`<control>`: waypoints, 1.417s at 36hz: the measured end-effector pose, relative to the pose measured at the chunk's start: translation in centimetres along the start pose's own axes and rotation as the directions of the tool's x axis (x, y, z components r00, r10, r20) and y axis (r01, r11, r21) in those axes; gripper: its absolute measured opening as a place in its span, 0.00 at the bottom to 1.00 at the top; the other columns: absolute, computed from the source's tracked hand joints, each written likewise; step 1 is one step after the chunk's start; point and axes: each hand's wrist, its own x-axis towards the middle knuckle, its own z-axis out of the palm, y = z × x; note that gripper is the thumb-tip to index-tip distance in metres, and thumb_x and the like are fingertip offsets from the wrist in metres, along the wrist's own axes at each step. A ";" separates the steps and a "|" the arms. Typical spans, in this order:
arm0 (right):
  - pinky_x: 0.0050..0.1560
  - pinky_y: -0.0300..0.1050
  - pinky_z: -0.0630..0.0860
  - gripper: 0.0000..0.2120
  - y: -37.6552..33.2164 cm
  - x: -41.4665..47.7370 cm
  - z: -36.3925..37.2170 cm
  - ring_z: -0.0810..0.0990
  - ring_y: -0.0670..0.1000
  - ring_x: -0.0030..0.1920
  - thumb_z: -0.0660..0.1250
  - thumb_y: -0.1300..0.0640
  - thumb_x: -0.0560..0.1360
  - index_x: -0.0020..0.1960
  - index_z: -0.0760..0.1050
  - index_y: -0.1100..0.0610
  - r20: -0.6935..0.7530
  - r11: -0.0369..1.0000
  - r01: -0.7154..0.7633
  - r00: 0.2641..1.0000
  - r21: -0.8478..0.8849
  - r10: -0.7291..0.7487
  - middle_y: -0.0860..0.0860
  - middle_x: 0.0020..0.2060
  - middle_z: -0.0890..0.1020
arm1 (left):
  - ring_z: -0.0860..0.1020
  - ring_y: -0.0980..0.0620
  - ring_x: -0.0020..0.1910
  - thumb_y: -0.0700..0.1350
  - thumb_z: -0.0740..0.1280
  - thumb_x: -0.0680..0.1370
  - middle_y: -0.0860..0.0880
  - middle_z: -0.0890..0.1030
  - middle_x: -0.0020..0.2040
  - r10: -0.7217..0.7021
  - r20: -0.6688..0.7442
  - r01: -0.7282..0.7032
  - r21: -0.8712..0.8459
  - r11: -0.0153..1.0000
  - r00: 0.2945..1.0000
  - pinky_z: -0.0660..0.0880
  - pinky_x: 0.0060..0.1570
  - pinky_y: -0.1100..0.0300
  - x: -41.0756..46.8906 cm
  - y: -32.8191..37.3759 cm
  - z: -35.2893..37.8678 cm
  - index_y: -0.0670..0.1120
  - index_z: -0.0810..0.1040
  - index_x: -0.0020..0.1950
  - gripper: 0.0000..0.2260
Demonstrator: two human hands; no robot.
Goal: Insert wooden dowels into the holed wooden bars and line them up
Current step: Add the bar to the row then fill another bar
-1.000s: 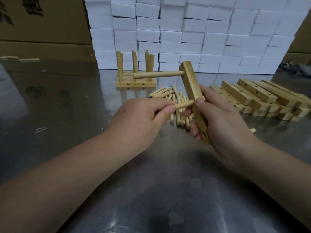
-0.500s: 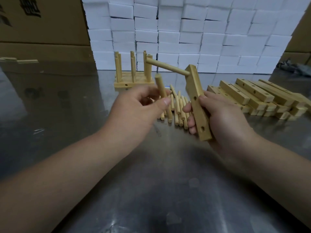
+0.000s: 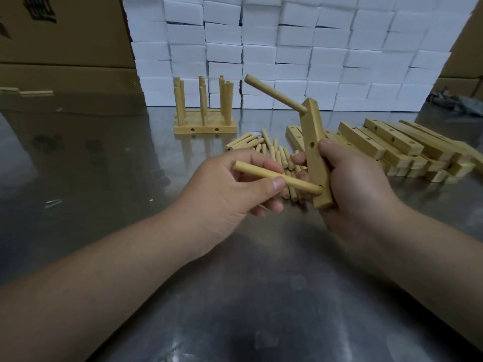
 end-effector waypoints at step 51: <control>0.25 0.38 0.70 0.13 0.1 -0.6 0.7 0.75 0.50 0.28 0.54 0.56 0.81 0.46 0.73 0.61 0.017 0.997 0.041 0.999 -0.059 -0.040 0.53 0.33 0.78 | 0.80 0.52 0.31 0.42 0.67 0.63 0.47 0.81 0.32 -0.046 0.018 0.049 -0.208 0.977 0.999 0.76 0.29 0.65 0.2 -0.3 0.6 0.45 0.77 0.40 0.07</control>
